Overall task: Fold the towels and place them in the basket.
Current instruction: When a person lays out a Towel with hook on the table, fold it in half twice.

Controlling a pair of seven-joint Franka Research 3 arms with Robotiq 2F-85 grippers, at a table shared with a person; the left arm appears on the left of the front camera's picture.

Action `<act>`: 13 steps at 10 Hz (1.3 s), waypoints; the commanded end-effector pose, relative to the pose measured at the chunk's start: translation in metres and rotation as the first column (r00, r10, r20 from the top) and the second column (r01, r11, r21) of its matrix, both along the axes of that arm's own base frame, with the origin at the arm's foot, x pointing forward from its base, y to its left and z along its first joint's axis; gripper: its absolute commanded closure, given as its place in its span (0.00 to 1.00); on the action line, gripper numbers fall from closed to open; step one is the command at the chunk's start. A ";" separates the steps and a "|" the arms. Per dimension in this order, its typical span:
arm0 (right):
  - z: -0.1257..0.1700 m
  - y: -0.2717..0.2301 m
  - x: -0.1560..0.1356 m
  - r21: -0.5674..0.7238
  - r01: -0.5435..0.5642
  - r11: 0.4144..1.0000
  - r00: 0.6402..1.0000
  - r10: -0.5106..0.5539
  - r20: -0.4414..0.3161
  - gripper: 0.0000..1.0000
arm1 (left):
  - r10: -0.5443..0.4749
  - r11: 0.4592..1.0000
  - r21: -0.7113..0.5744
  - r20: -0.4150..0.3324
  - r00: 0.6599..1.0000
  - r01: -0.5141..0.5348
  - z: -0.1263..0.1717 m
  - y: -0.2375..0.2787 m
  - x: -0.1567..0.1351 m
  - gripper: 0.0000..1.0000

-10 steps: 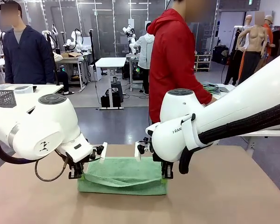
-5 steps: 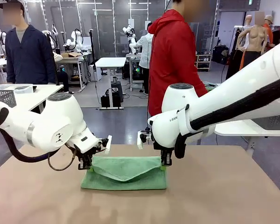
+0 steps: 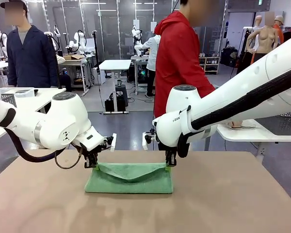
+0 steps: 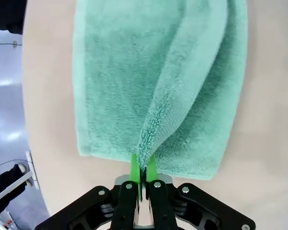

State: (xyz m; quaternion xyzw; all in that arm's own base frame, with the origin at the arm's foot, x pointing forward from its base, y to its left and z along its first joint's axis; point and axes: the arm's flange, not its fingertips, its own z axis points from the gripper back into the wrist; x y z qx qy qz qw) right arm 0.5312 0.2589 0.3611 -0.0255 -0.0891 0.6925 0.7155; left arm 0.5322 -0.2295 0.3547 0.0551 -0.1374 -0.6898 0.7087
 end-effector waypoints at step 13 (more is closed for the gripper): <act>-0.037 0.000 0.065 0.006 0.007 1.000 0.996 -0.008 0.086 0.94 | 0.087 0.996 0.033 -0.027 0.996 -0.086 -0.028 0.015 0.047 0.94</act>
